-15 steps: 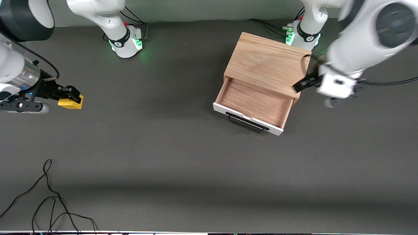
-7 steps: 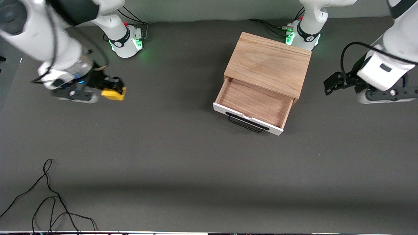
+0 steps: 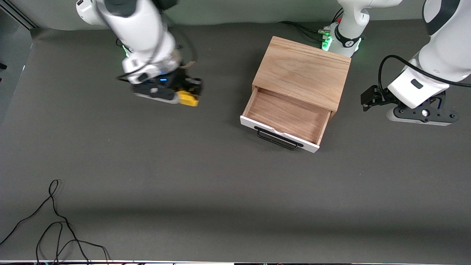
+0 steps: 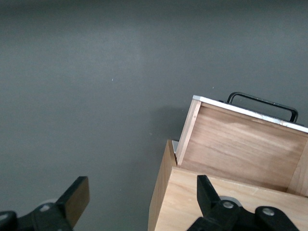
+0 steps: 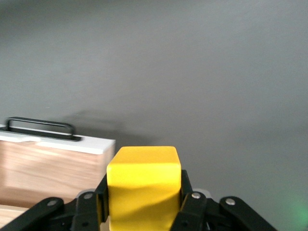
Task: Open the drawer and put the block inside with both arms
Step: 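Carry the yellow cube with the right gripper over the open drawer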
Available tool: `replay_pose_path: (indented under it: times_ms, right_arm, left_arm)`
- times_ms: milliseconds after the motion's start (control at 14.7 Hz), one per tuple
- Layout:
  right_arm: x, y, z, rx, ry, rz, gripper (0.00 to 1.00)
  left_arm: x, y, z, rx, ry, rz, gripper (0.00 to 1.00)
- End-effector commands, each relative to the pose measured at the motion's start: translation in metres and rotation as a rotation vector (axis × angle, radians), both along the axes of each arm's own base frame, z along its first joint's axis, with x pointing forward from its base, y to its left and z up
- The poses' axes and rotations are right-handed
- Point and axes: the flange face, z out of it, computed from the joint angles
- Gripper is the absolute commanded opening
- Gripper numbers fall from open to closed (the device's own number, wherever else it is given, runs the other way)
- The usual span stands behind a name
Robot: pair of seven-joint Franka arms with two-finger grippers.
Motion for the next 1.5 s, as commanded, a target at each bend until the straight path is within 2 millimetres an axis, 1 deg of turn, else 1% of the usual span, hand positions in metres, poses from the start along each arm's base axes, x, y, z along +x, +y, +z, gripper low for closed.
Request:
replay_pose_path:
  times_ms: [0, 68, 136, 204, 272, 409, 477, 545, 681, 817, 885, 1090, 1430]
  right_arm:
    - [0.014, 0.073, -0.021, 0.000, 0.000, -0.080, 0.26]
    - [0.014, 0.090, -0.031, -0.001, 0.002, -0.112, 0.26]
    - [0.010, 0.112, -0.037, 0.004, -0.002, -0.127, 0.26]
    - [0.009, 0.130, -0.048, -0.005, -0.015, -0.136, 0.26]
    - [0.001, 0.149, -0.059, -0.019, -0.025, -0.147, 0.26]
    - [-0.012, 0.179, -0.088, -0.047, -0.040, -0.172, 0.25]
    - [-0.020, 0.194, -0.102, -0.045, -0.044, -0.171, 0.25]
    - [-0.021, 0.199, -0.113, -0.045, -0.043, -0.176, 0.25]
    - [-0.032, 0.213, -0.131, -0.046, -0.044, -0.157, 0.25]
    - [-0.036, 0.220, -0.149, -0.061, -0.046, -0.160, 0.25]
    - [-0.036, 0.223, -0.156, -0.060, -0.046, -0.160, 0.25]
    - [-0.035, 0.224, -0.175, -0.073, -0.039, -0.159, 0.25]
    - [-0.044, 0.237, -0.215, -0.089, -0.030, -0.137, 0.25]
  left_arm:
    - [-0.011, 0.008, 0.006, 0.025, 0.032, -0.011, 0.99]
    - [-0.011, 0.010, 0.005, 0.026, 0.035, -0.007, 0.99]
    - [-0.011, 0.010, 0.005, 0.026, 0.032, -0.008, 0.99]
    - [-0.013, 0.011, 0.008, 0.025, 0.025, -0.006, 0.99]
    - [-0.013, 0.019, 0.006, 0.024, 0.028, 0.007, 1.00]
    - [-0.012, 0.020, 0.007, 0.021, 0.022, 0.007, 1.00]
    - [-0.013, 0.016, 0.008, 0.020, 0.022, 0.000, 1.00]
    - [-0.015, 0.012, 0.009, 0.022, 0.020, -0.006, 1.00]
    - [-0.019, 0.012, 0.010, 0.030, 0.017, -0.008, 1.00]
    - [-0.032, 0.022, 0.008, 0.041, 0.033, 0.006, 1.00]
    - [-0.038, 0.021, 0.005, 0.044, 0.034, 0.003, 1.00]
    - [-0.032, 0.025, 0.000, 0.034, 0.035, 0.007, 1.00]
    - [-0.030, 0.024, -0.001, 0.029, 0.034, 0.008, 1.00]
